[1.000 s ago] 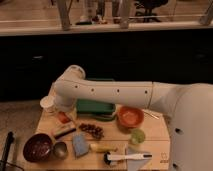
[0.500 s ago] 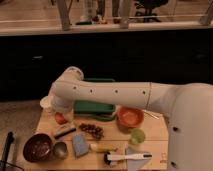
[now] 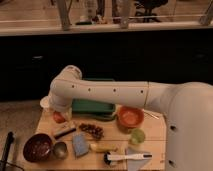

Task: Place apple in paper cup

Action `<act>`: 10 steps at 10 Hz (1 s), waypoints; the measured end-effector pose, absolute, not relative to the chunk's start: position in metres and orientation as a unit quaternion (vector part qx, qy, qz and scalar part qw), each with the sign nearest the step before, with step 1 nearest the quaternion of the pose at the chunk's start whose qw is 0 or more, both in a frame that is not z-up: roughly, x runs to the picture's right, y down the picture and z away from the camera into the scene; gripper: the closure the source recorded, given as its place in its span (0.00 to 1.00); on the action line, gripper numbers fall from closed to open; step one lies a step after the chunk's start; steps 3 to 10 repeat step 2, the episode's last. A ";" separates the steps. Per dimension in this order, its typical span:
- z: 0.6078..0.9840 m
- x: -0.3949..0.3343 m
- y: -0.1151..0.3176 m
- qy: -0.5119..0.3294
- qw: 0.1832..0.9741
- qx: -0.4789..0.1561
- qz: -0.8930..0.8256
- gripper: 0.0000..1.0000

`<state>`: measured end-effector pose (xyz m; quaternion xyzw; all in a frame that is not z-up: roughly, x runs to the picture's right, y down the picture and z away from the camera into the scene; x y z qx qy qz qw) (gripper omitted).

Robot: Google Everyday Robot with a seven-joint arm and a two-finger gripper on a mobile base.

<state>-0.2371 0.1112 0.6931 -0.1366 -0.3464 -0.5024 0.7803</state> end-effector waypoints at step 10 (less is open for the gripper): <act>0.703 -0.242 0.096 -0.340 0.774 -0.133 -0.517 1.00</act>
